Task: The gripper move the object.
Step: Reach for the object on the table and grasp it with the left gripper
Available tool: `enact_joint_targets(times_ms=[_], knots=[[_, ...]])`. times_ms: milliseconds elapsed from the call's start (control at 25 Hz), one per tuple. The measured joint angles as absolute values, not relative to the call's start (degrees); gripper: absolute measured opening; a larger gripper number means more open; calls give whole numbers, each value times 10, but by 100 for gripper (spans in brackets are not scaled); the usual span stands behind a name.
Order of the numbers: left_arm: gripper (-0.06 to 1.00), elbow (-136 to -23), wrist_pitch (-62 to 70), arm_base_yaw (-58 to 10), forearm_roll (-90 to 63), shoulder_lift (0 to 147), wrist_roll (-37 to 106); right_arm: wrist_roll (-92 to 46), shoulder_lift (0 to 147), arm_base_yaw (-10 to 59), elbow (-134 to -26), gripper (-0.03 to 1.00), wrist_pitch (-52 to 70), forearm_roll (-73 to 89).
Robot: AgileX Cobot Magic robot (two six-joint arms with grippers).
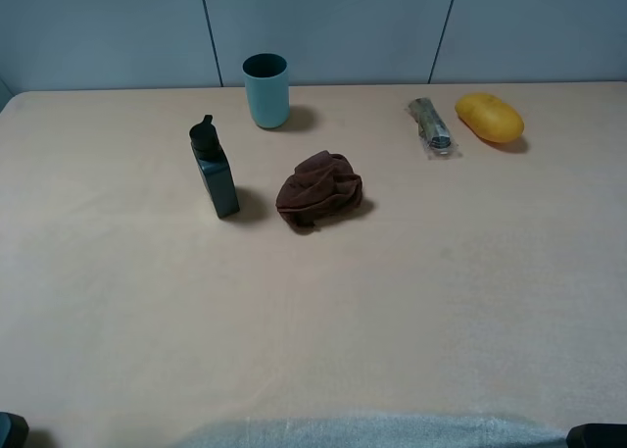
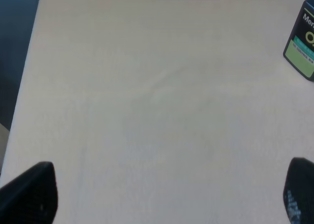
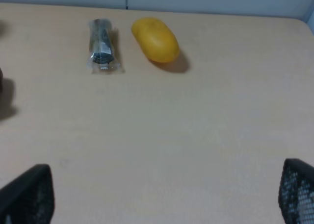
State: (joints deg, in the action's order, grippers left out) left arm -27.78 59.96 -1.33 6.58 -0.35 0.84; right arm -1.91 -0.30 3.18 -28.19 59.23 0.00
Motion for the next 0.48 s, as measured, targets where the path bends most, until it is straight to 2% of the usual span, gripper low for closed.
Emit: enact_joint_targets(times_ms=[480], knots=[[93, -278, 600, -13, 66, -3, 8, -19, -3, 32, -282, 69, 592, 0]])
